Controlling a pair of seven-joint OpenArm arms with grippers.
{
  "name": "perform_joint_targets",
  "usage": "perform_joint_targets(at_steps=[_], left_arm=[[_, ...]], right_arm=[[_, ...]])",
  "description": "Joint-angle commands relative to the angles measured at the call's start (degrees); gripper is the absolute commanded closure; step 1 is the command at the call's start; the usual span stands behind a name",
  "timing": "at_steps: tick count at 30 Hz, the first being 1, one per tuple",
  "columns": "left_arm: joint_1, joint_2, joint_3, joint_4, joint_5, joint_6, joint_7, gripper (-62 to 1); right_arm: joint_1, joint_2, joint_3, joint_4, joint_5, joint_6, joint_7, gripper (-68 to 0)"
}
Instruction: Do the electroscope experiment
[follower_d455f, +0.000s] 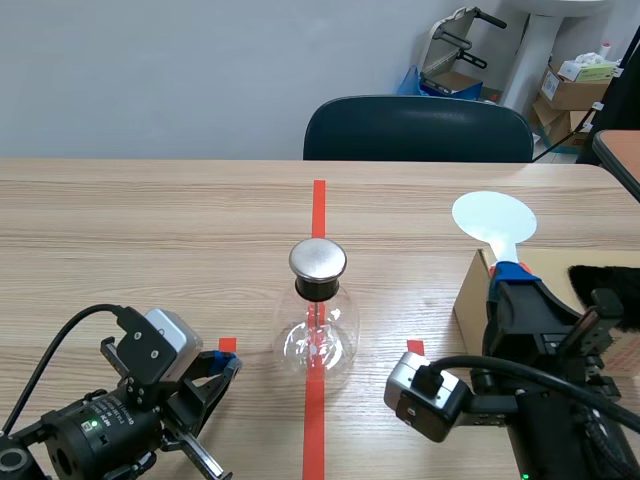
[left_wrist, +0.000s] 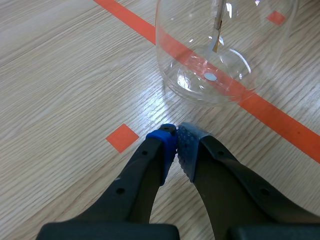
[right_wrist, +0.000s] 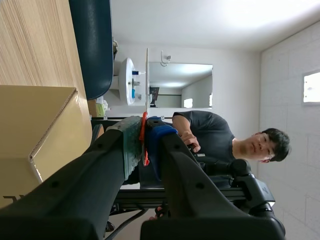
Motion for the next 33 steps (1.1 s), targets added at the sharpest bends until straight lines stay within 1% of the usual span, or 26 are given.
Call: perform_joint_targets(at_steps=[1, 14, 17, 20, 21, 22, 25, 26, 27, 29, 30, 32, 33], left_arm=[[0.00, 0.39, -0.35, 0.87, -0.17, -0.02, -0.96, -5.5], [0.00, 0.24, -0.35, 0.87, -0.17, 0.00, -0.96, -5.5], [0.00, 0.02, -0.35, 0.90, -0.22, 0.00, -1.16, -5.5], [0.17, -0.17, -0.35, 1.11, -0.68, -0.04, -1.40, -5.5], [0.39, -0.70, -0.31, 1.31, -1.11, -0.13, -1.42, -5.5], [0.70, -1.14, -0.24, 1.77, -2.27, -0.15, -1.57, -5.5], [2.14, -3.08, -0.13, 3.87, -6.54, -0.17, -3.89, -5.8], [2.82, -4.00, 0.17, 4.87, -8.07, -0.15, -4.52, -7.1], [3.34, -4.98, 0.63, 6.01, -9.33, -0.17, -4.87, -9.7], [4.66, -7.21, 1.90, 8.48, -11.76, -0.15, -5.68, -18.1], [5.27, -8.46, 2.67, 9.73, -12.81, -0.17, -6.05, -23.4], [6.56, -10.88, 4.28, 12.13, -13.29, -0.17, -6.73, -32.3], [7.21, -12.13, 5.14, 13.20, -13.53, -0.17, -7.41, -34.6]], right_arm=[[0.66, 0.46, 0.20, 0.11, -0.09, -3.50, -0.20, -1.1], [0.44, 0.48, 0.22, 0.11, -0.04, -3.50, -0.02, -1.1], [-1.42, 0.48, 0.72, 0.24, 2.47, -3.50, 1.60, -1.1], [-4.55, 0.44, 3.41, 1.14, 4.79, -3.50, 5.05, -1.1], [-5.60, 0.44, 4.57, 1.38, 5.27, -3.50, 6.34, -1.1], [-6.45, 0.44, 5.95, 1.66, 5.90, -3.50, 7.74, -1.1], [-8.07, 0.48, 10.23, 1.86, 7.04, -3.50, 11.30, -1.2], [-8.50, 0.46, 11.76, 1.86, 7.67, -3.50, 12.94, -1.8], [-9.11, 0.46, 13.31, 1.86, 8.83, -3.50, 14.75, -1.8], [-9.77, 0.35, 16.76, 1.84, 12.17, -3.50, 19.39, -1.8], [-9.90, 0.09, 18.67, 1.84, 13.77, -3.50, 21.73, -1.8], [-9.99, -0.74, 22.84, 1.79, 17.51, -3.50, 27.12, -1.8], [-9.97, -1.36, 25.09, 1.75, 19.43, -3.50, 30.18, -1.8]])
